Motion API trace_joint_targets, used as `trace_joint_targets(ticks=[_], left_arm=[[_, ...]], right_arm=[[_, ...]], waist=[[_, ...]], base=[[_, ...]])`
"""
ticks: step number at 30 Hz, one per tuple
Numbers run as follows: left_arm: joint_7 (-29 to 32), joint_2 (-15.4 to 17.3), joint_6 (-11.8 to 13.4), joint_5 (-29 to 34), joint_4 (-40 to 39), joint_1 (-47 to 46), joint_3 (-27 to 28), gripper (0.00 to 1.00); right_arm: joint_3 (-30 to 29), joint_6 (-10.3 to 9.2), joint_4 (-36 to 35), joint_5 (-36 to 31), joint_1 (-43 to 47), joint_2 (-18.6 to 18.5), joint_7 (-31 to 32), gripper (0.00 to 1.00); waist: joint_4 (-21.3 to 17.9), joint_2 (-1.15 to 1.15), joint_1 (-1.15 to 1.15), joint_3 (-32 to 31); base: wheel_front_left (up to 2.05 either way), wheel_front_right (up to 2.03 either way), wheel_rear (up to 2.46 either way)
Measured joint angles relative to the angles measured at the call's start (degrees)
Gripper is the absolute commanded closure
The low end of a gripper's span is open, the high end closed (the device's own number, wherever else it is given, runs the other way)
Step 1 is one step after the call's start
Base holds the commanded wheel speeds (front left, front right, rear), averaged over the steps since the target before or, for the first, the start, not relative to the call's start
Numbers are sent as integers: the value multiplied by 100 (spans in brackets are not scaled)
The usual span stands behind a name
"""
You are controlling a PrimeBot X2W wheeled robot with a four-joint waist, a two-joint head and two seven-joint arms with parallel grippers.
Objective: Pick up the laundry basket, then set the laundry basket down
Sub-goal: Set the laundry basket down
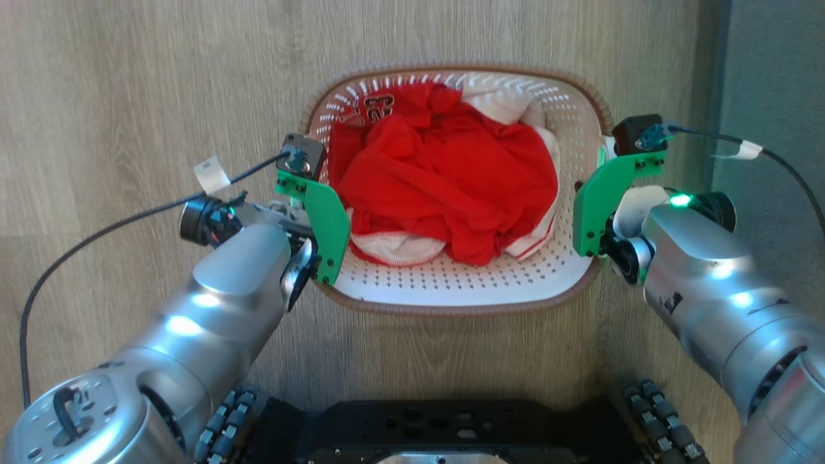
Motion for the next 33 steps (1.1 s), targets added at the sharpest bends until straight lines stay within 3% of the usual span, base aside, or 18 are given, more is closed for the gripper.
trace_joint_targets(ticks=[27, 28, 29, 33], left_arm=[[-57, 4, 156, 14, -158, -166, 8, 100], [-57, 4, 191, 14, -170, -169, 8, 88], [-91, -8, 265, 33, -210, -181, -27, 0], [-90, -79, 353, 38, -231, -272, -48, 0]], right_arm=[[56, 3, 42, 1, -138, -115, -322, 100], [56, 3, 42, 1, -139, -124, -322, 100], [145, 3, 49, -35, -170, -151, -323, 0], [208, 3, 46, -114, -220, -138, -374, 0]], waist=[[99, 0, -2, 383], [107, 0, -1, 389], [128, 0, -1, 399], [151, 0, -1, 393]], base=[[0, 0, 0], [0, 0, 0], [0, 0, 0], [0, 0, 0]])
